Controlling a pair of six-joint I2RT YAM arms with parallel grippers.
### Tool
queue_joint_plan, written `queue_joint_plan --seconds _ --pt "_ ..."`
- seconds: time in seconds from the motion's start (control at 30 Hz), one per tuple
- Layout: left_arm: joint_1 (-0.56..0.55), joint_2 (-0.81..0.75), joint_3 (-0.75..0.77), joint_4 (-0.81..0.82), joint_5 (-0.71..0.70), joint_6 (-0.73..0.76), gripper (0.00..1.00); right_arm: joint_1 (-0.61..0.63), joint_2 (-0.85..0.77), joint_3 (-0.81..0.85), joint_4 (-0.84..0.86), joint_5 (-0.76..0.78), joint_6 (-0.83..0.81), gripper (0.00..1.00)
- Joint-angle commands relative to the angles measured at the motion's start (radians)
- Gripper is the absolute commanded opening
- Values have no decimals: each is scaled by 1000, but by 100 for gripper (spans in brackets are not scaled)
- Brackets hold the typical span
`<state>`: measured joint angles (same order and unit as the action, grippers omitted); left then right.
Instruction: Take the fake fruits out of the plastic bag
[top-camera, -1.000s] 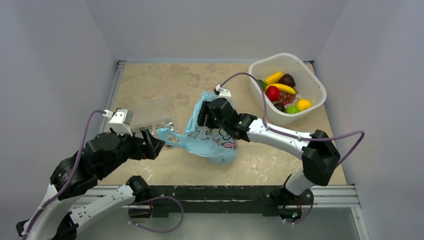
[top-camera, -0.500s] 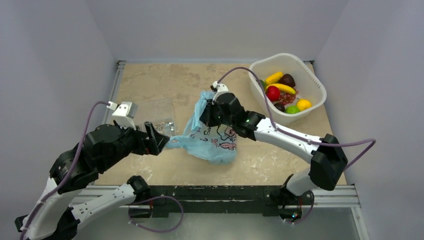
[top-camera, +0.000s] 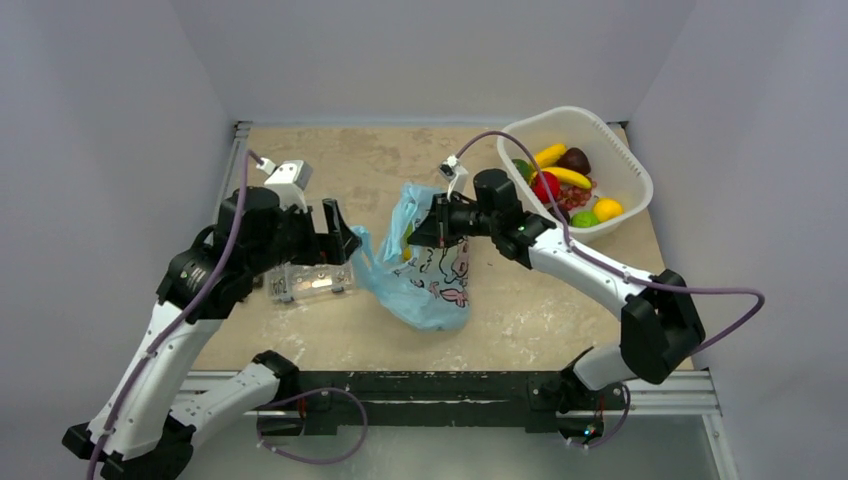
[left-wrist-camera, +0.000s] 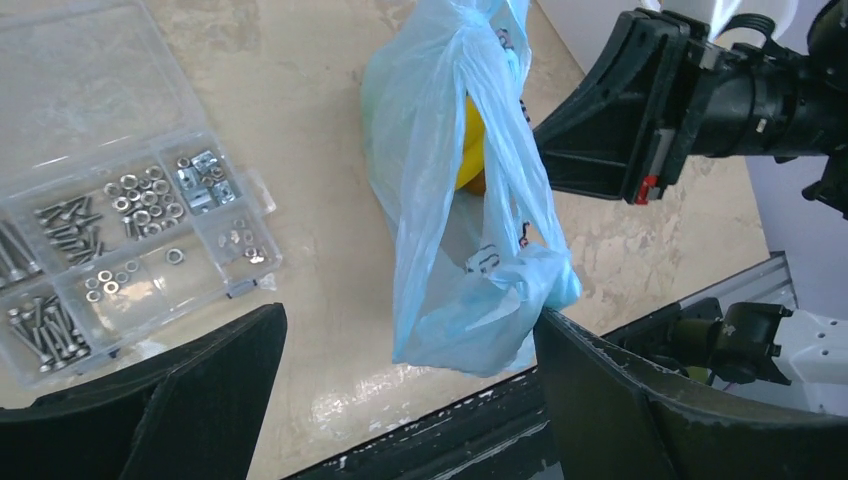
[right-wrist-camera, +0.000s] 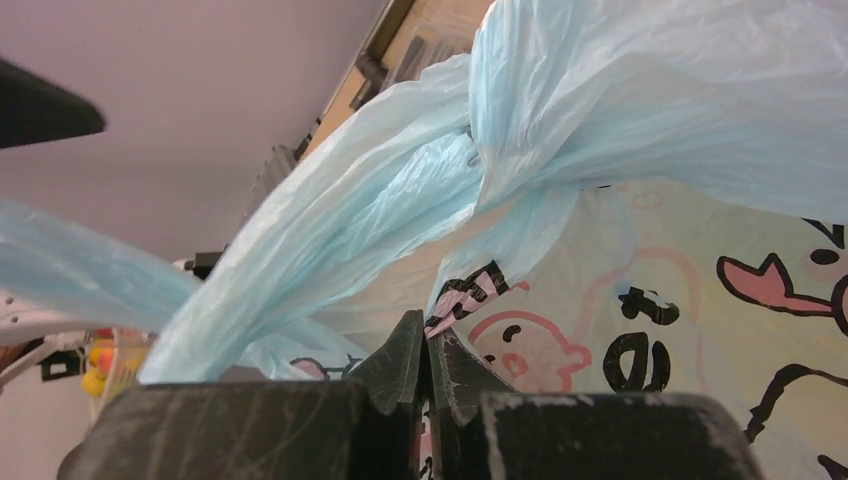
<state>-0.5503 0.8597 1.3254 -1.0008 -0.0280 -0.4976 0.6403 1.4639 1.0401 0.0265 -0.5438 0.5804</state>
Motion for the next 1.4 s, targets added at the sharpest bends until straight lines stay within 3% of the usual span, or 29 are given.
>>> queue_joint_plan --seconds 0.0,0.1,0.2,0.27,0.53,0.7,0.87,1.07,1.3,1.37 --pt "89 -5 -39 172 196 -40 93 3 -58 -18 48 -103 -45 0" --pt "116 -14 -26 199 179 -45 93 3 -76 -34 50 -113 -52 0" --pt "133 -23 -37 216 127 -65 87 2 -80 -37 48 -126 -59 0" --pt "138 -72 -101 292 93 -83 90 2 -81 -36 48 -127 -62 0" --pt "149 -162 -205 318 -28 -139 91 2 -82 -30 61 -148 -65 0" --pt "155 26 -180 317 300 -86 78 2 -80 -23 62 -166 -74 0" --pt "154 174 -211 351 561 -17 88 2 -73 -17 68 -183 -67 0" --pt "145 172 -354 473 587 -72 86 2 -72 -7 93 -193 -53 0" --pt "115 249 -389 489 522 -86 63 2 -48 20 75 -210 -62 0" --pt "115 250 -389 515 495 -96 48 2 -57 29 39 -190 -86 0"
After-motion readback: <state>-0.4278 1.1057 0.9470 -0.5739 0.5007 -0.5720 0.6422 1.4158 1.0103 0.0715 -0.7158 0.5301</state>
